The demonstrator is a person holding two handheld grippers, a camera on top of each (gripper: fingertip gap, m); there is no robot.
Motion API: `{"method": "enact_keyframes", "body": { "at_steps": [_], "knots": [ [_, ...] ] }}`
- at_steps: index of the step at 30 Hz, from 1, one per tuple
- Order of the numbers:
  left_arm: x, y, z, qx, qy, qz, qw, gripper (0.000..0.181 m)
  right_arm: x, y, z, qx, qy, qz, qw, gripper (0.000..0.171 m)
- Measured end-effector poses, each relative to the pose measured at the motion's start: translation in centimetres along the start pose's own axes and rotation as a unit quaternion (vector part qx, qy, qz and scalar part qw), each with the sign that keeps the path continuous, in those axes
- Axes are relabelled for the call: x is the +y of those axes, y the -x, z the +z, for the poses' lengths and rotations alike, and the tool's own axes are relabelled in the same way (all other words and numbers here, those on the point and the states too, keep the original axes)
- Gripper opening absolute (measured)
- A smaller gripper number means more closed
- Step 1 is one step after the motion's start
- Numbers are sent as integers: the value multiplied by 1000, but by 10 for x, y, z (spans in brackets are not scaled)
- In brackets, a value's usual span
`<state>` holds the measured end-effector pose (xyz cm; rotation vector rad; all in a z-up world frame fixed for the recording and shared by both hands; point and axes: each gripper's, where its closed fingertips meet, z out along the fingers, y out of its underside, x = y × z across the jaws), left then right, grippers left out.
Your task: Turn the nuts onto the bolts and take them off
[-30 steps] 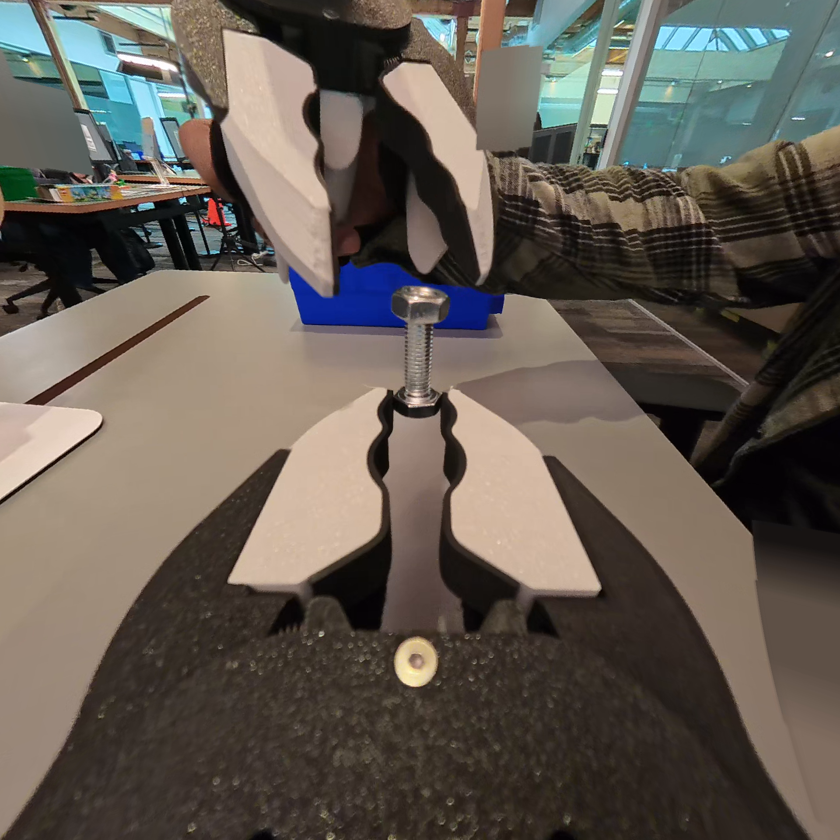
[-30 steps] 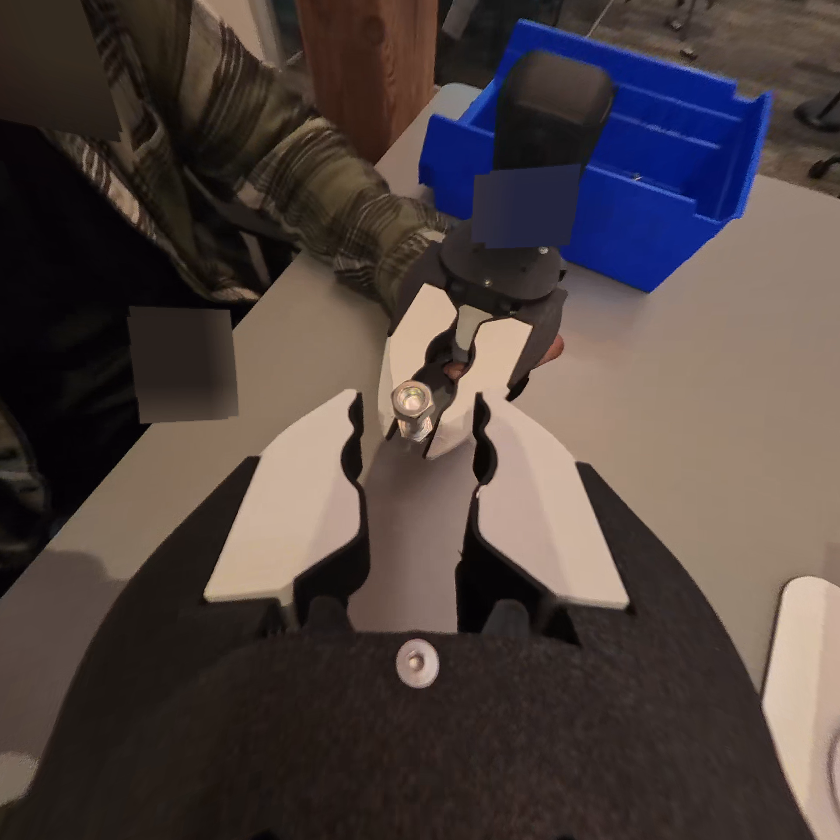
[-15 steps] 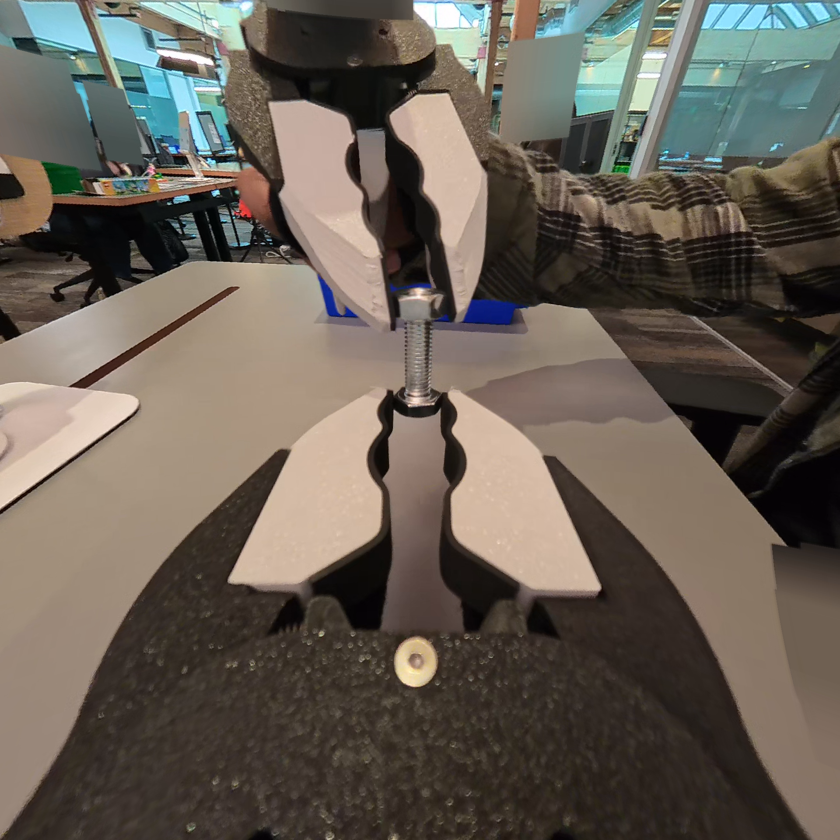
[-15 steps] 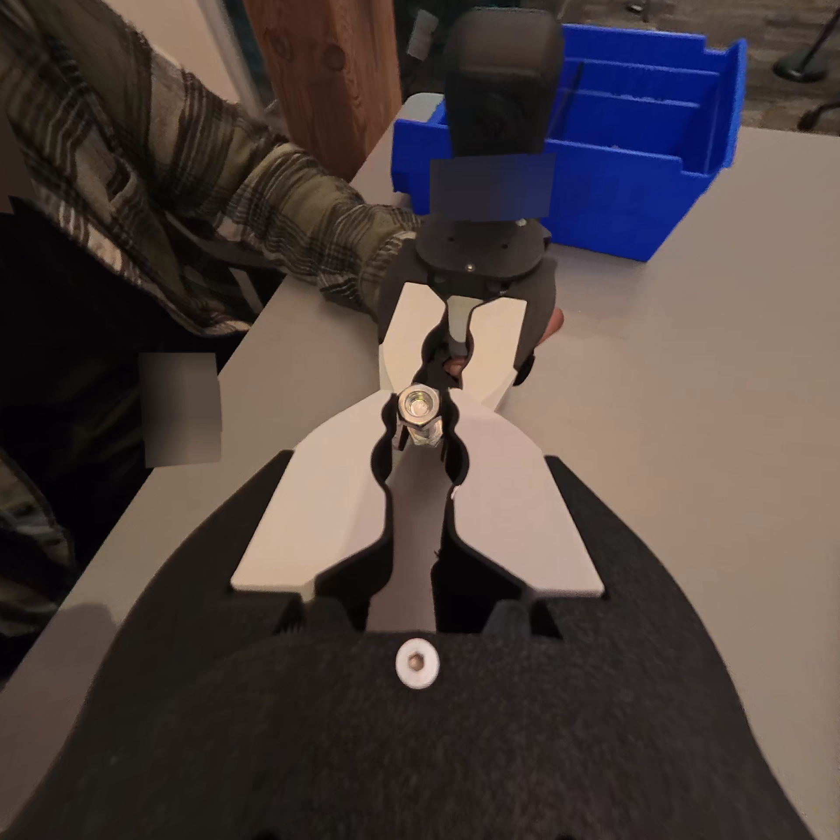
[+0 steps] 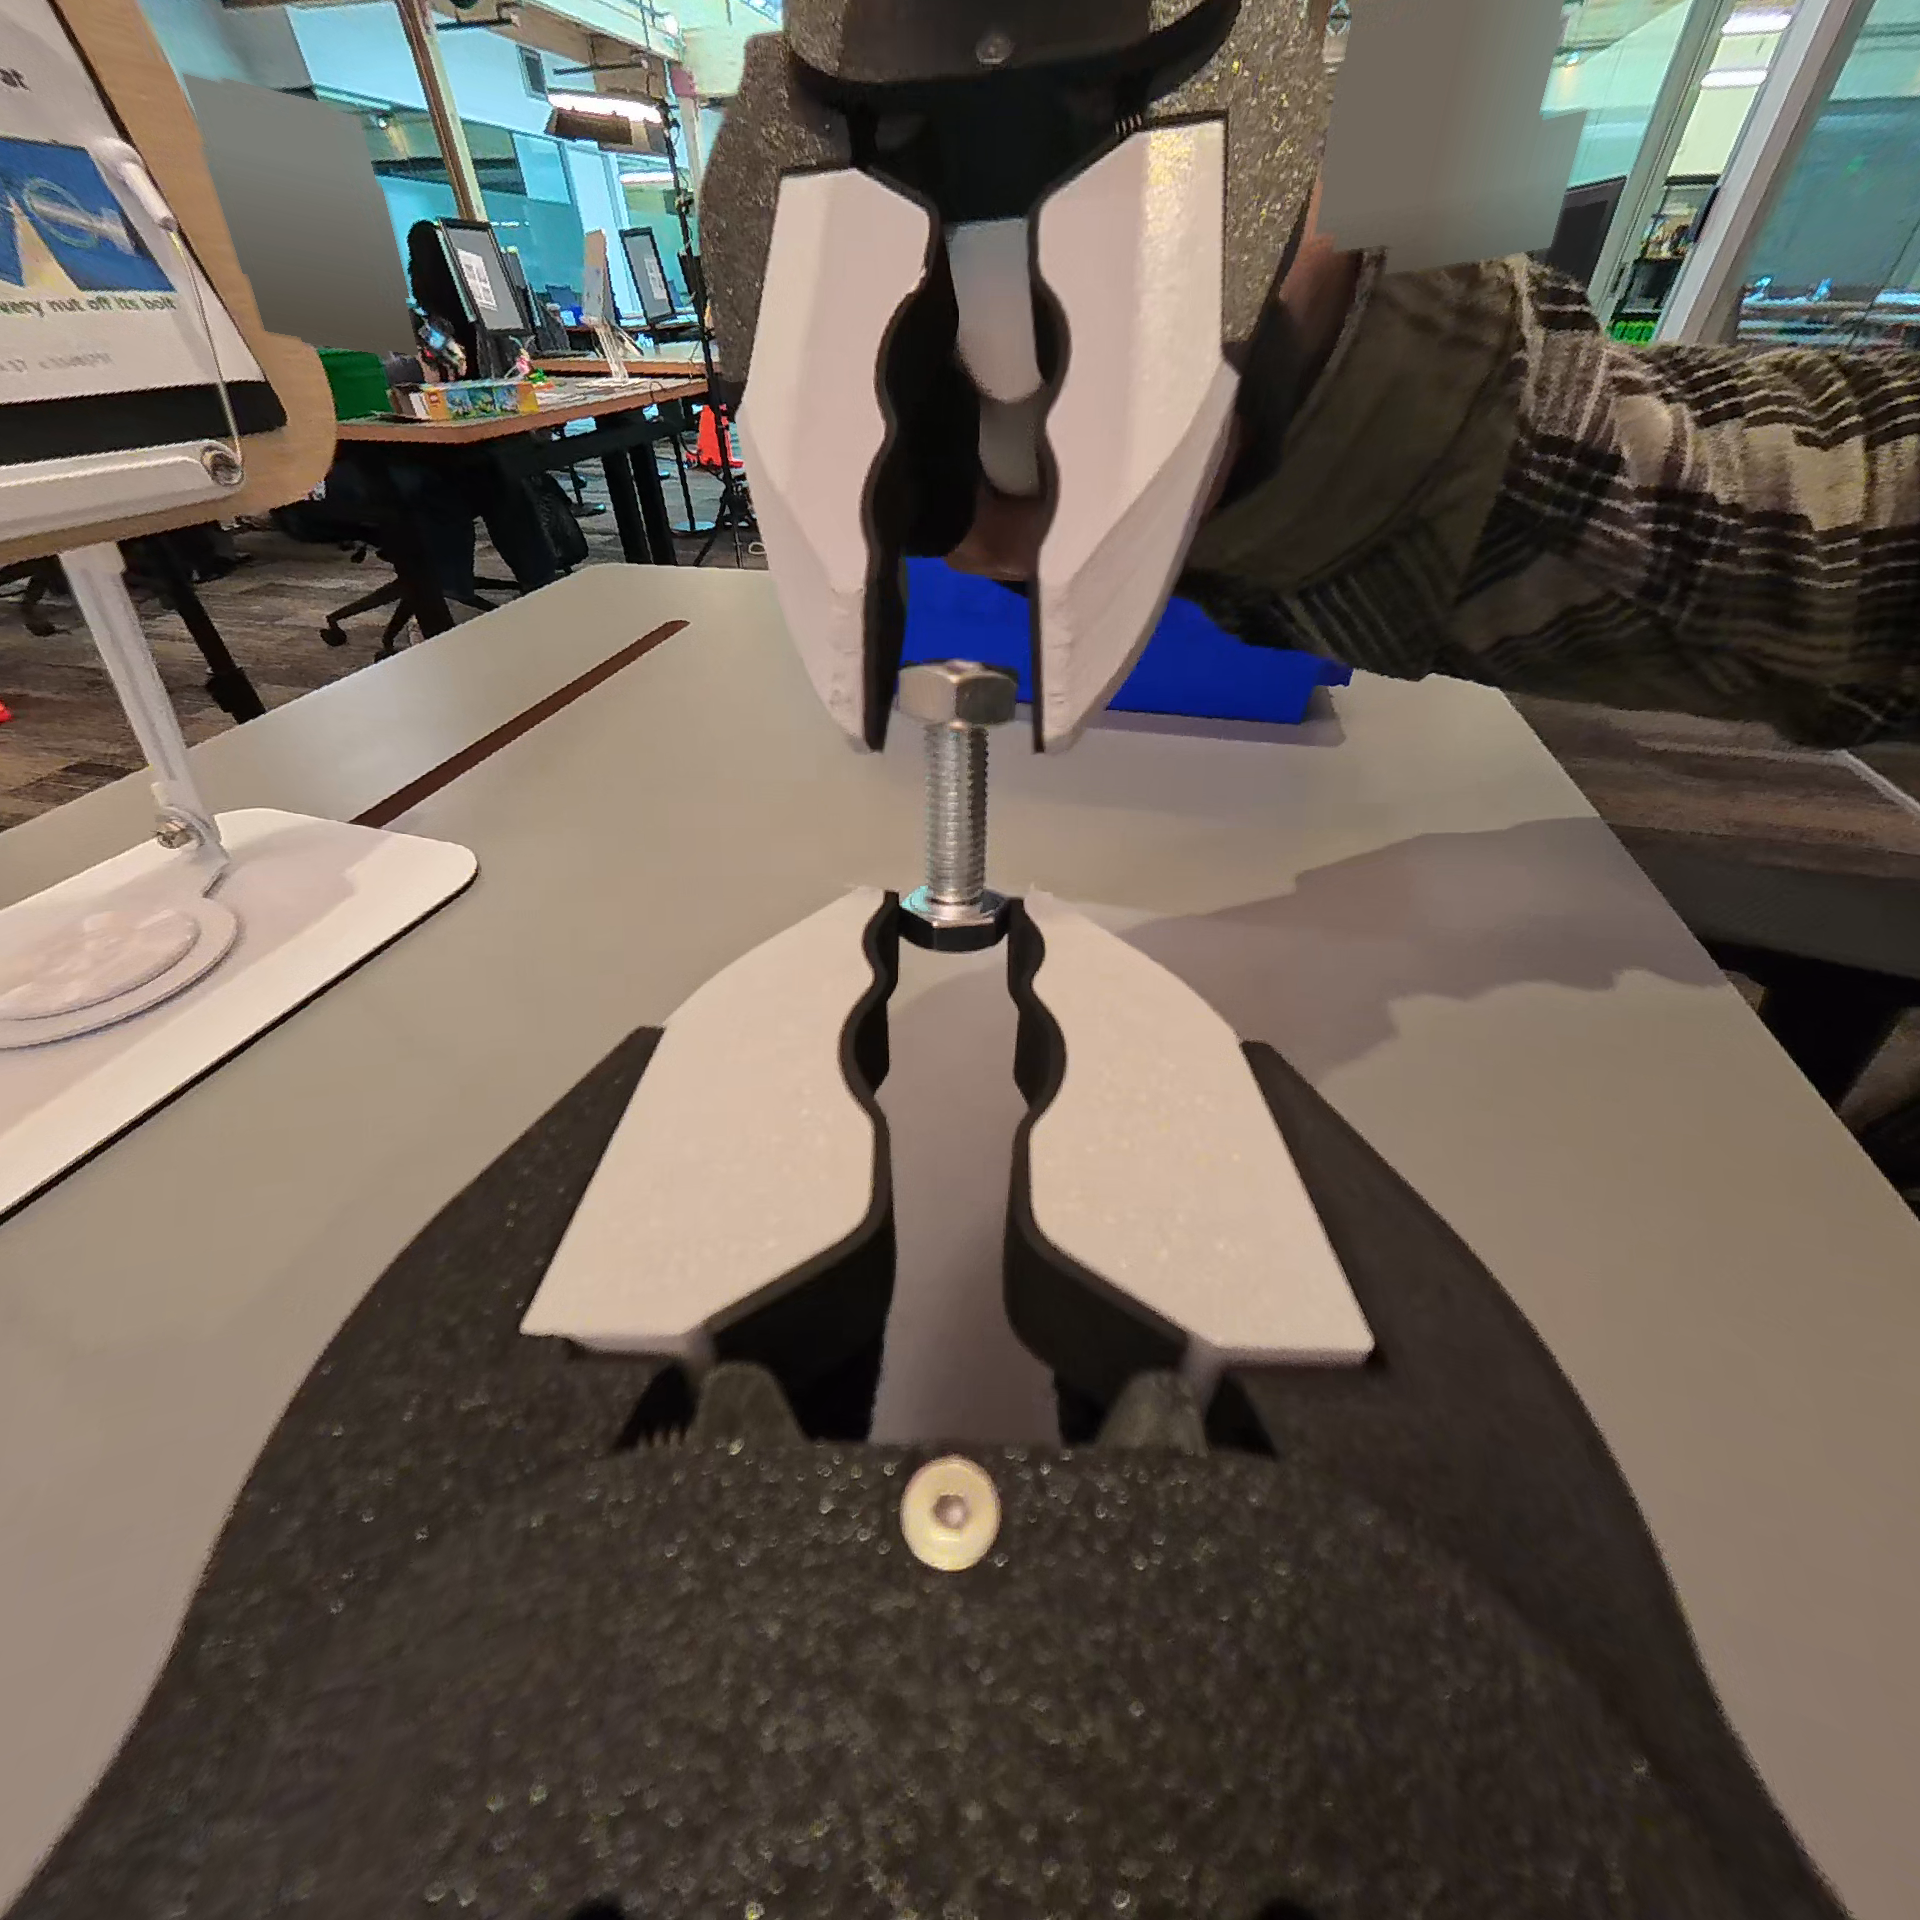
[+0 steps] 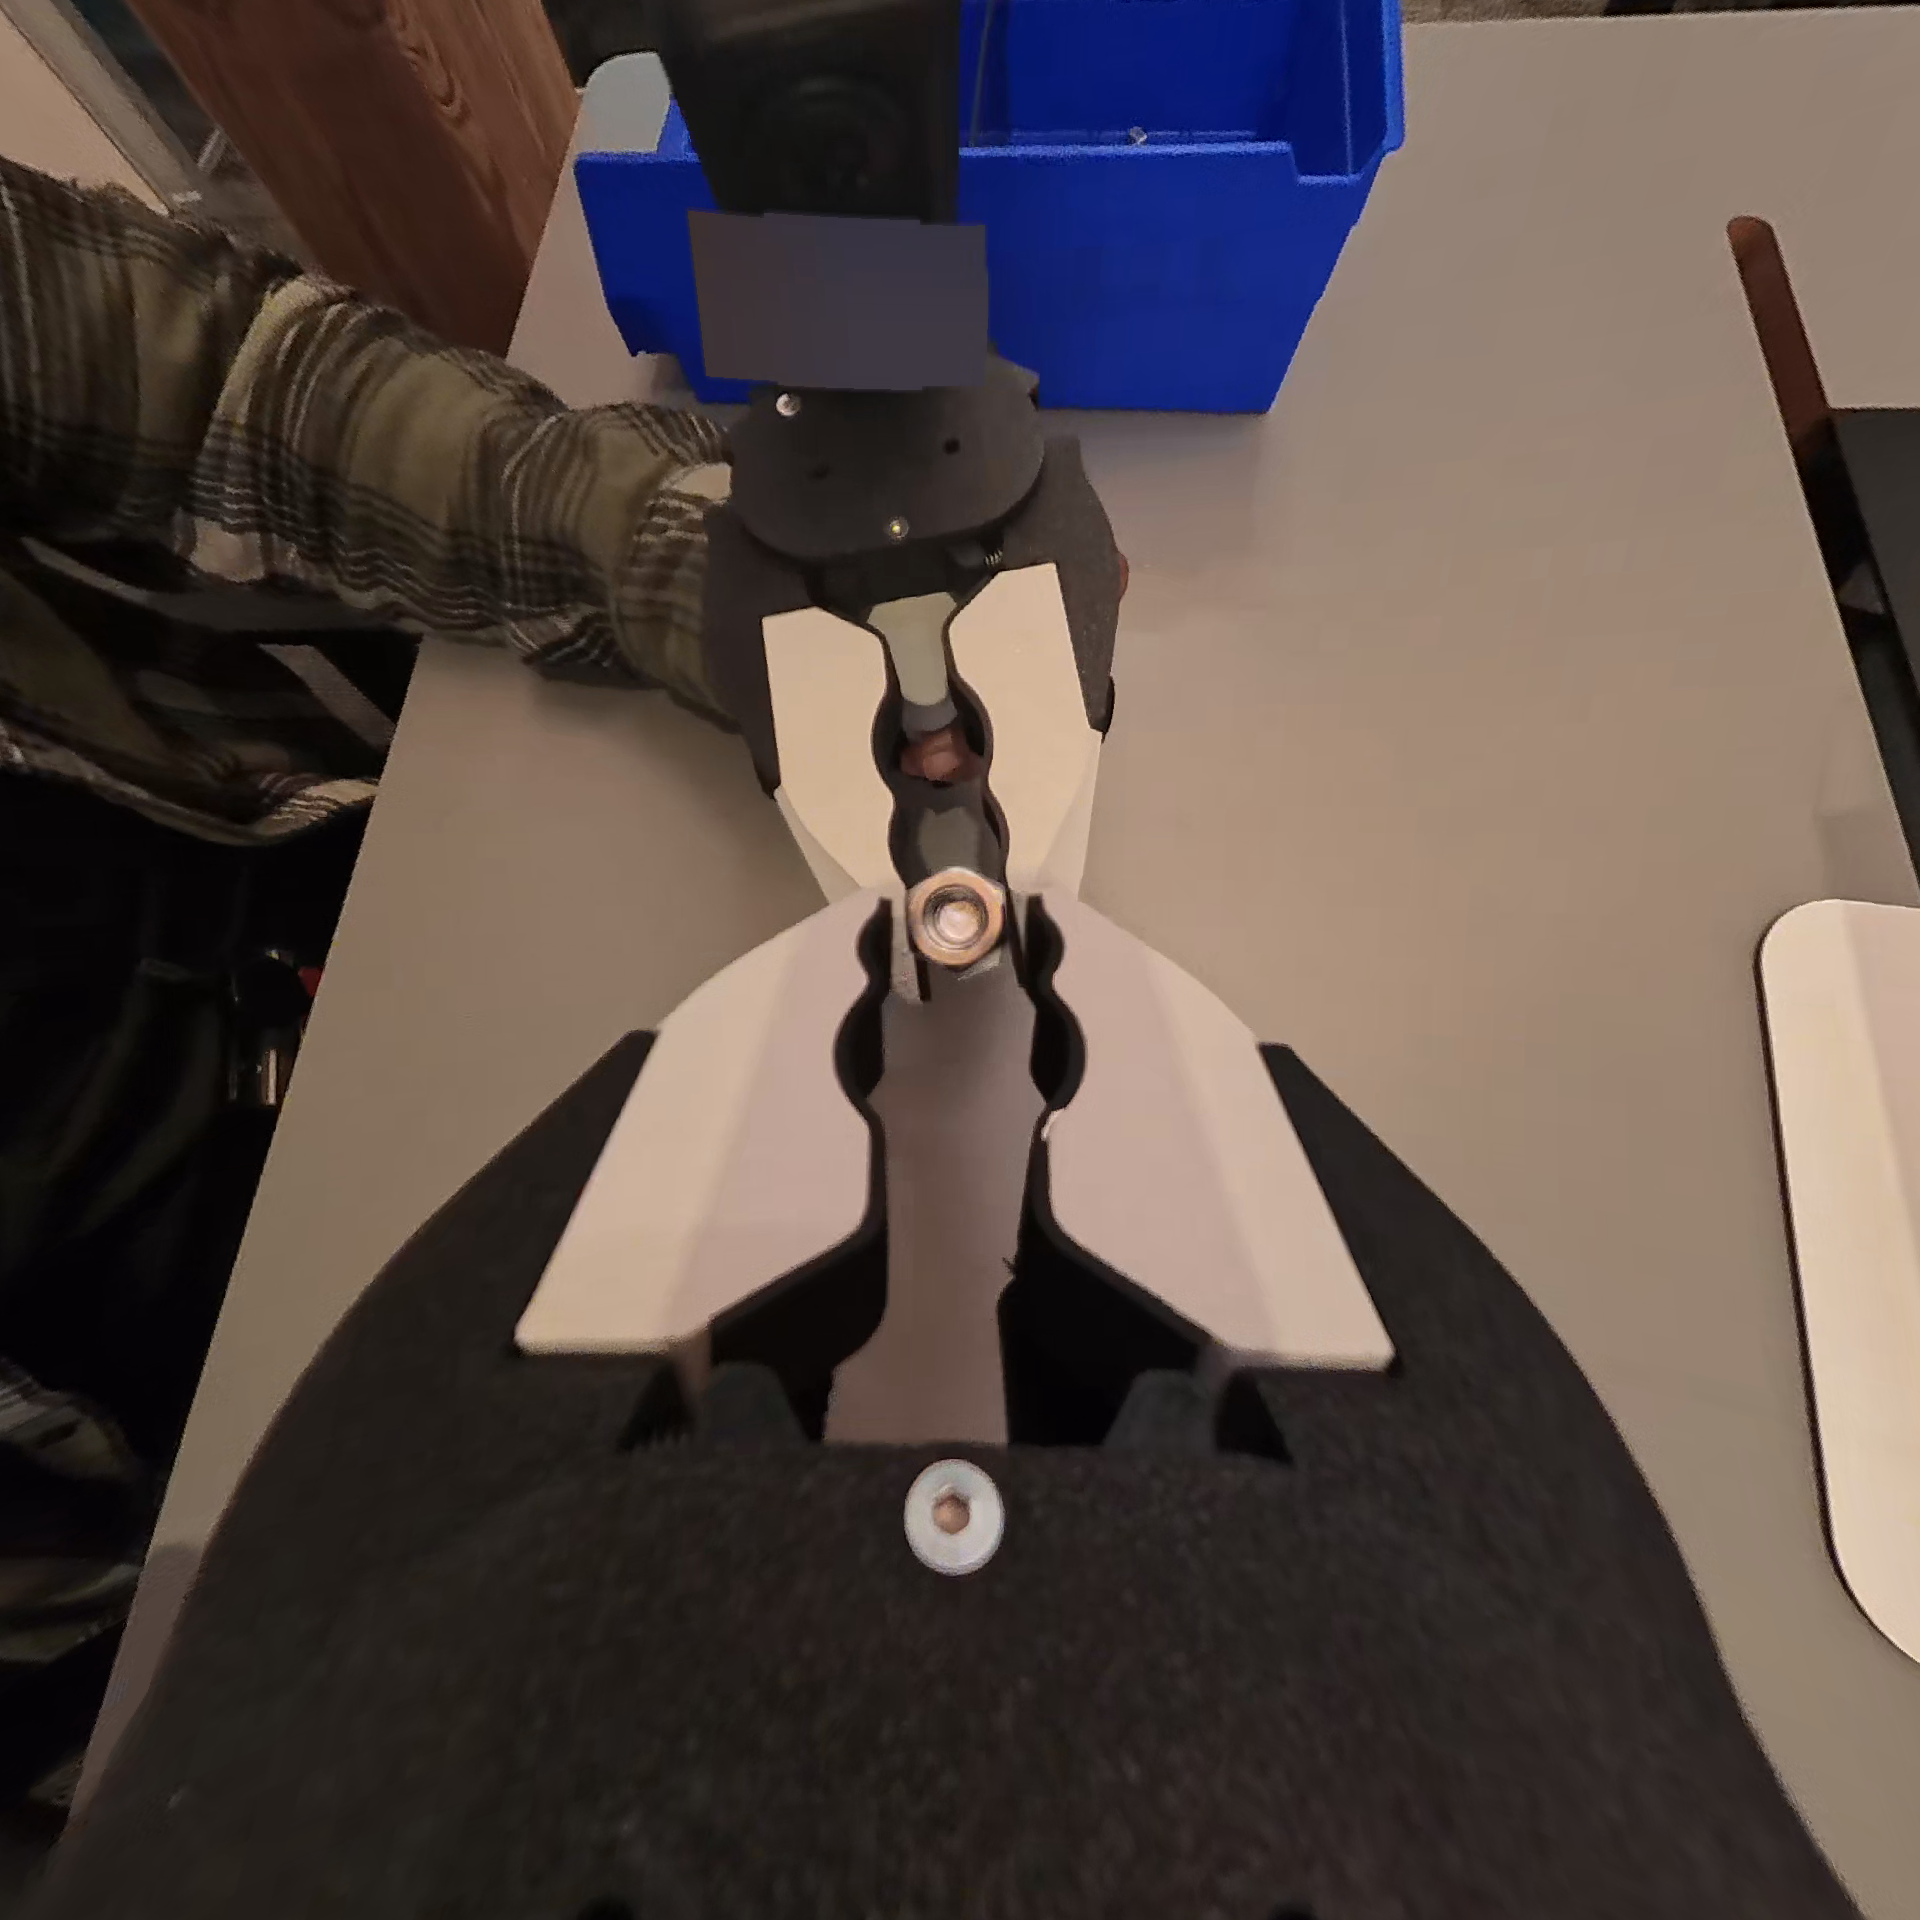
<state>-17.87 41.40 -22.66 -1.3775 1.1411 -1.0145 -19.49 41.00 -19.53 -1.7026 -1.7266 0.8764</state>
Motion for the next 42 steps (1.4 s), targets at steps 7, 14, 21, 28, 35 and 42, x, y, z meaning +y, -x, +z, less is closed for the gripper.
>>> {"method": "enact_keyframes", "body": {
  "at_steps": [7,14,21,28,35,42],
  "knots": [
    [-5,-1,-2,11,-20,-18,1000,19,-16,1,-9,-8,-90,-4,996,70],
    [-11,3,-6,9,-43,-43,998,20,-23,16,-8,-31,-182,2,983,86],
    [-11,5,-6,5,-45,-48,998,19,-20,24,-6,-37,-179,1,983,84],
    [-12,6,-8,6,-50,-54,997,19,-16,23,-10,-25,-175,3,984,81],
    [-12,7,-8,3,-49,-54,997,19,-13,27,-6,-32,-163,-1,986,80],
    [-11,6,-7,5,-46,-51,998,19,-19,20,-12,-17,-178,5,984,84]
  ]
}}
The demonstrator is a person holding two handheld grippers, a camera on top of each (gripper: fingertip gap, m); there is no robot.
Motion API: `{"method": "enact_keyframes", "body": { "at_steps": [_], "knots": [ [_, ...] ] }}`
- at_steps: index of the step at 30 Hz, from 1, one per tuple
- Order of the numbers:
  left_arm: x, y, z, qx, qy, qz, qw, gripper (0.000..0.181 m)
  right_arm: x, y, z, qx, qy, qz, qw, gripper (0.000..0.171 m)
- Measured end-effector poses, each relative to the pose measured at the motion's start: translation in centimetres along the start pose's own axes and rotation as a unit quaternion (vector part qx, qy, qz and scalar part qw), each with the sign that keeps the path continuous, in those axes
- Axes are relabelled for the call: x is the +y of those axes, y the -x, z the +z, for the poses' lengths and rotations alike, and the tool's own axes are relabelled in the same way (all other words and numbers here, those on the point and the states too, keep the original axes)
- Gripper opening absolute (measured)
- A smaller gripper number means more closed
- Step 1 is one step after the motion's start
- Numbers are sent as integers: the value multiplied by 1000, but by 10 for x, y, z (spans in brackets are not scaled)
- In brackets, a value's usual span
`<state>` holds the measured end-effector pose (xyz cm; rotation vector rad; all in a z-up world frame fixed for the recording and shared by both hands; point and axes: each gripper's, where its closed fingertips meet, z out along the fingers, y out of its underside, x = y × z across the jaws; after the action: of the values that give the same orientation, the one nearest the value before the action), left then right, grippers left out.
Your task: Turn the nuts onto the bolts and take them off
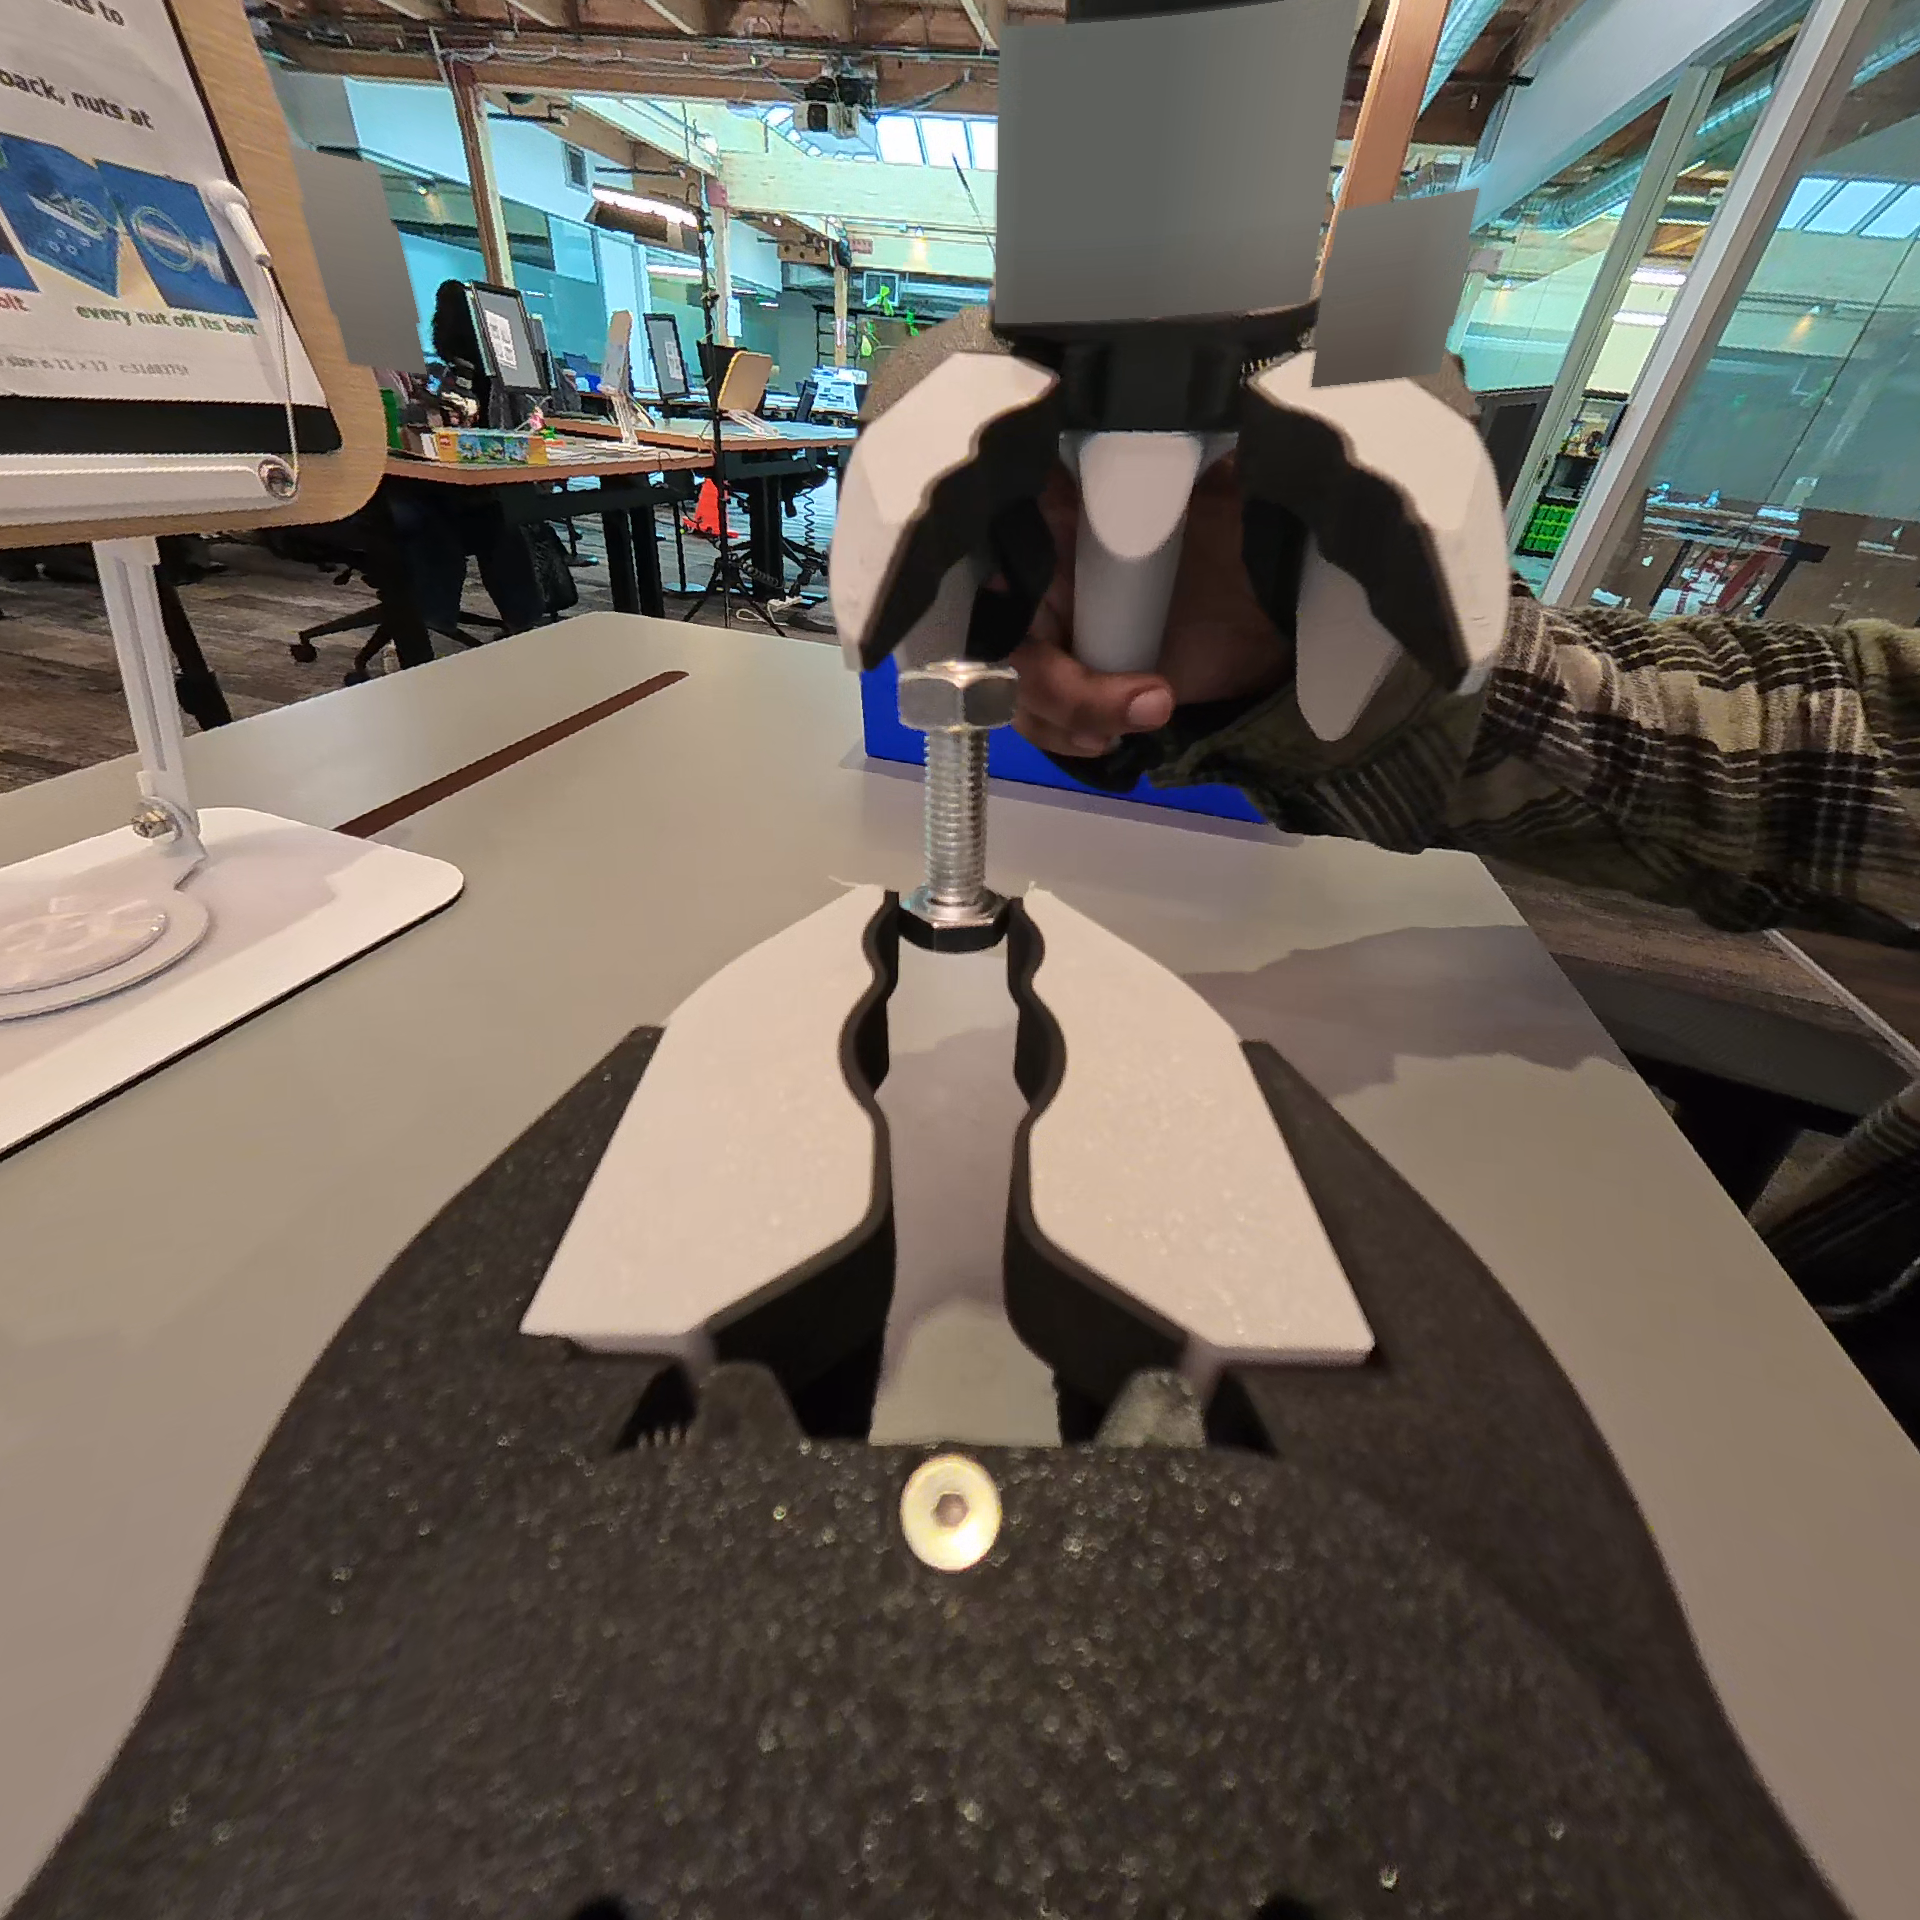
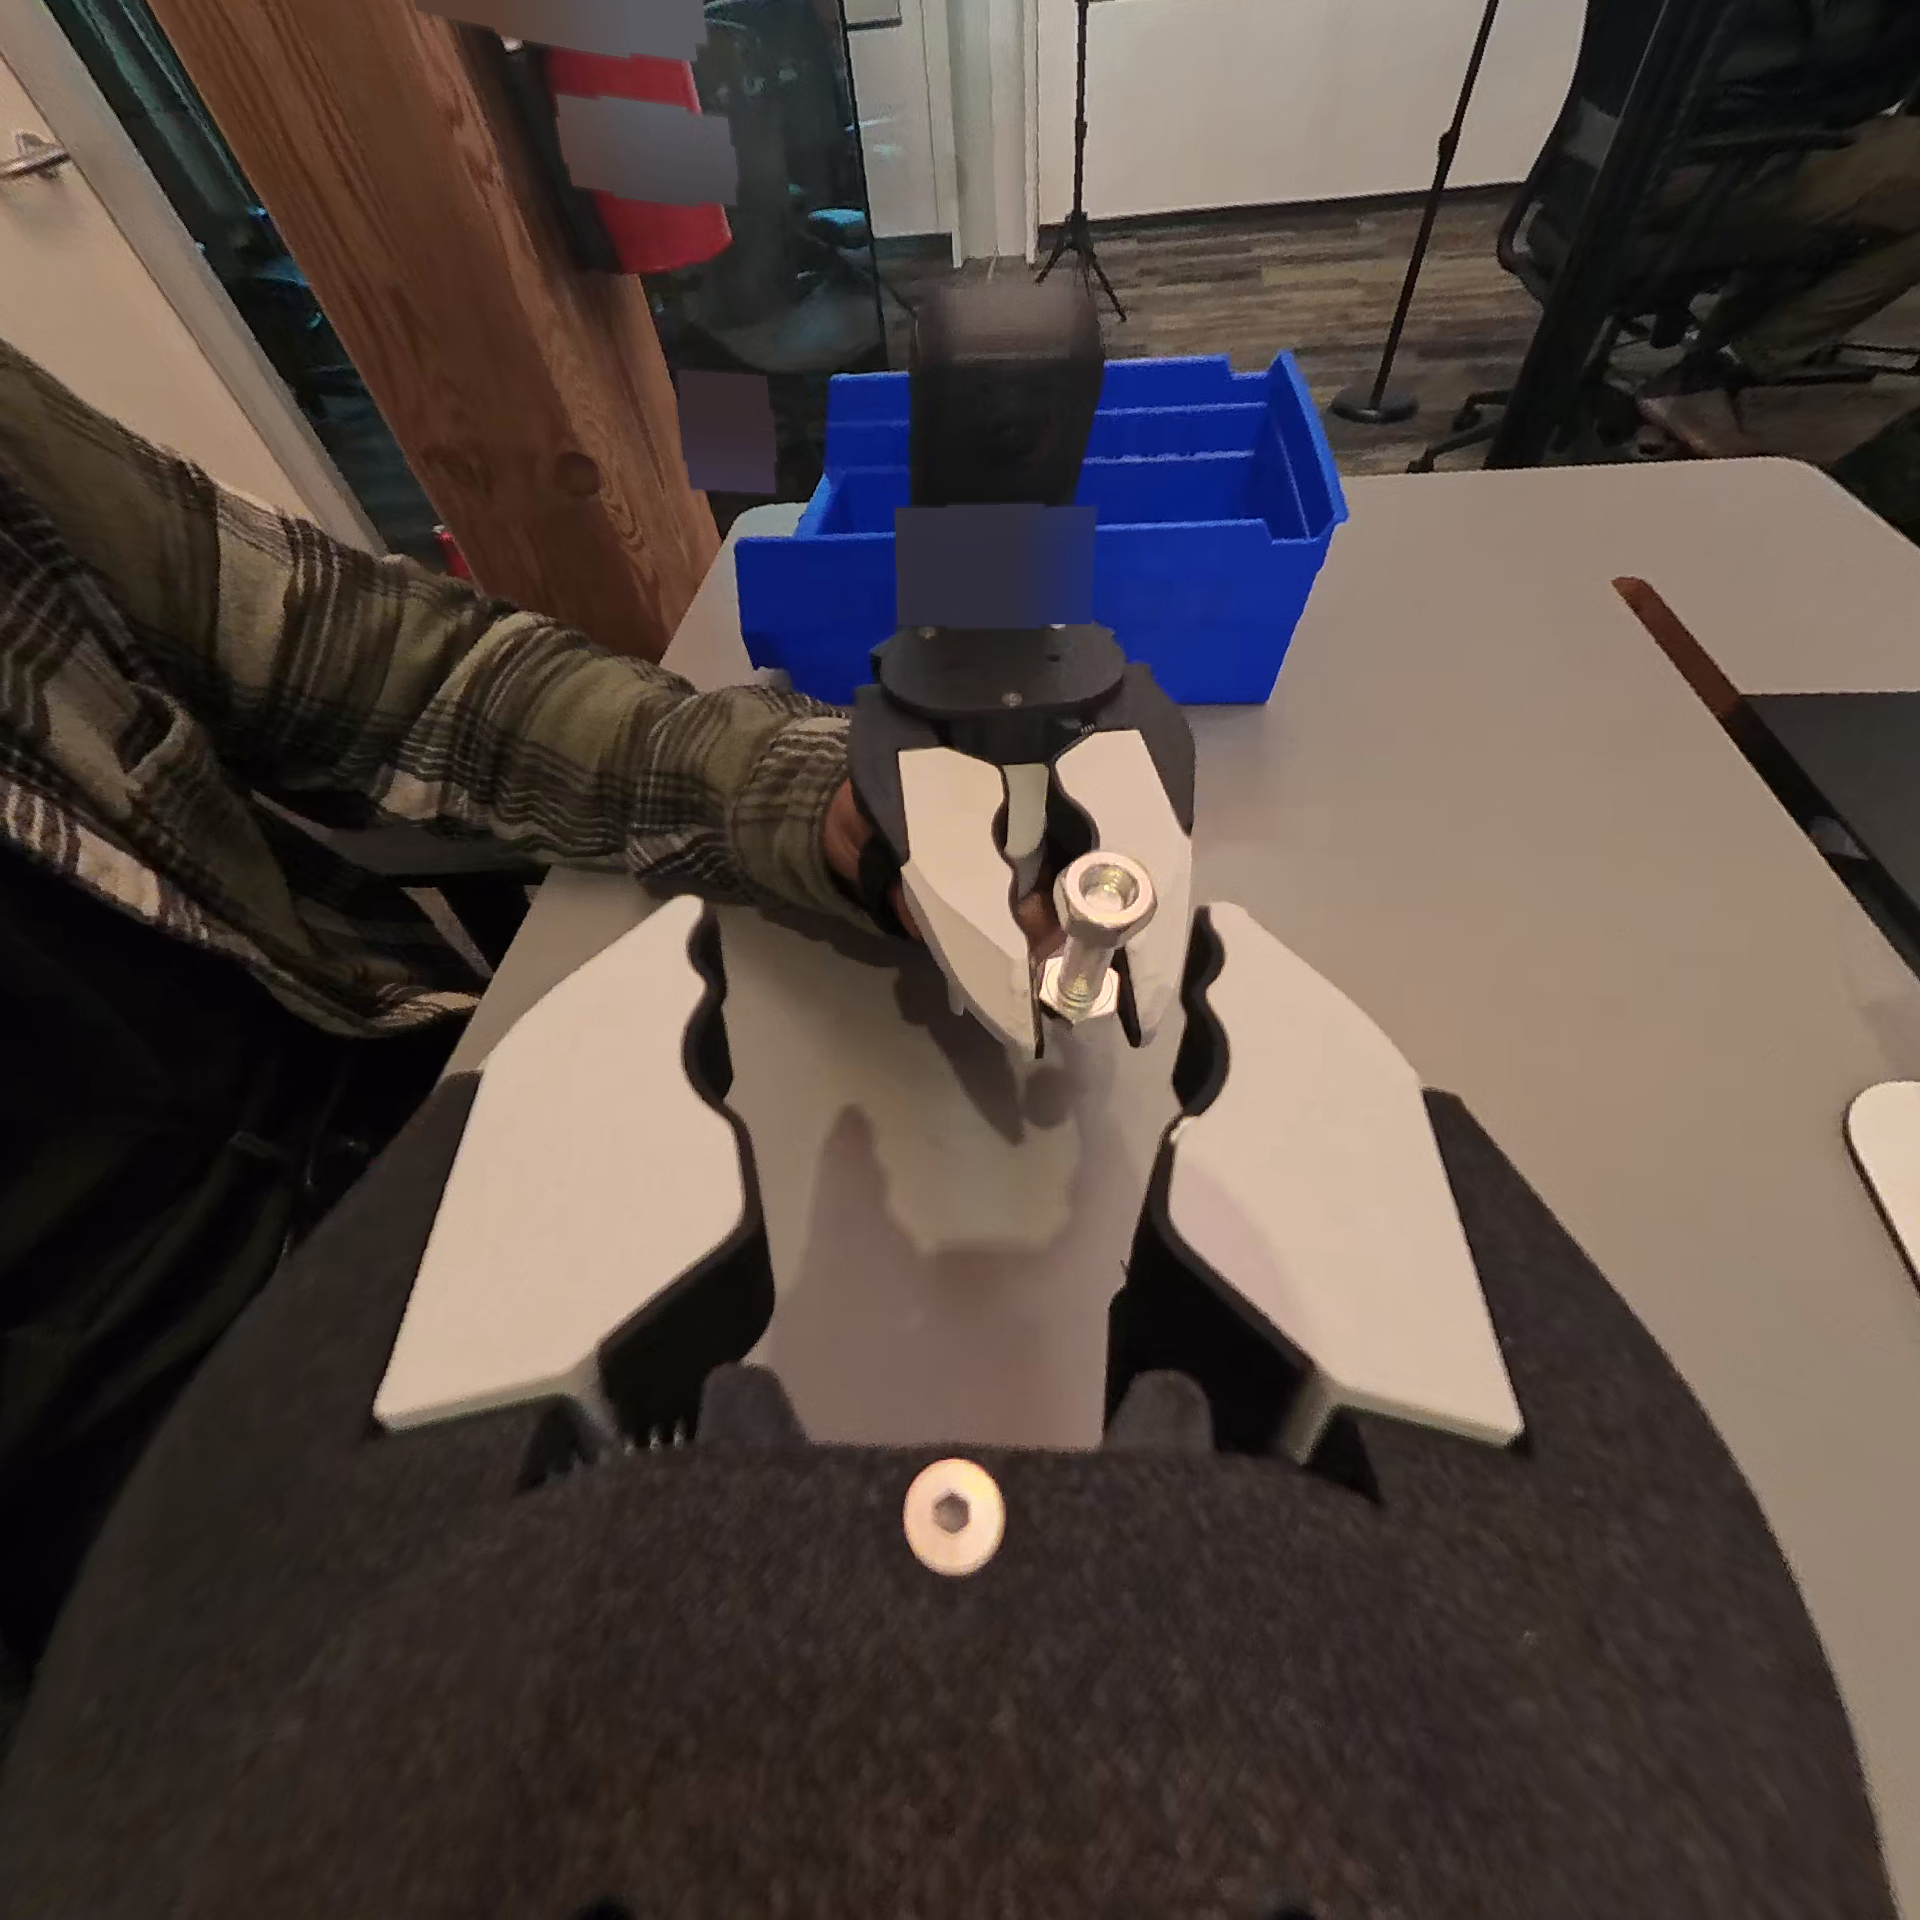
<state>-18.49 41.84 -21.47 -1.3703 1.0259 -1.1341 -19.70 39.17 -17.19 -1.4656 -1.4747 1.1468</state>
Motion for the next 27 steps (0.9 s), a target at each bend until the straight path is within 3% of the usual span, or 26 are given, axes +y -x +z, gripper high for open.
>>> {"method": "enact_keyframes", "body": {
  "at_steps": [15,21,27],
  "knots": [
    [-2,-1,0,1,-3,3,1000,19,0,3,2,-2,4,0,1000,85],
    [-3,2,-2,-5,-6,-1,1000,19,4,12,-1,-9,12,-11,1000,76],
    [-2,0,0,-3,-4,2,1000,19,0,3,4,-2,0,0,1000,86]
  ]
}}
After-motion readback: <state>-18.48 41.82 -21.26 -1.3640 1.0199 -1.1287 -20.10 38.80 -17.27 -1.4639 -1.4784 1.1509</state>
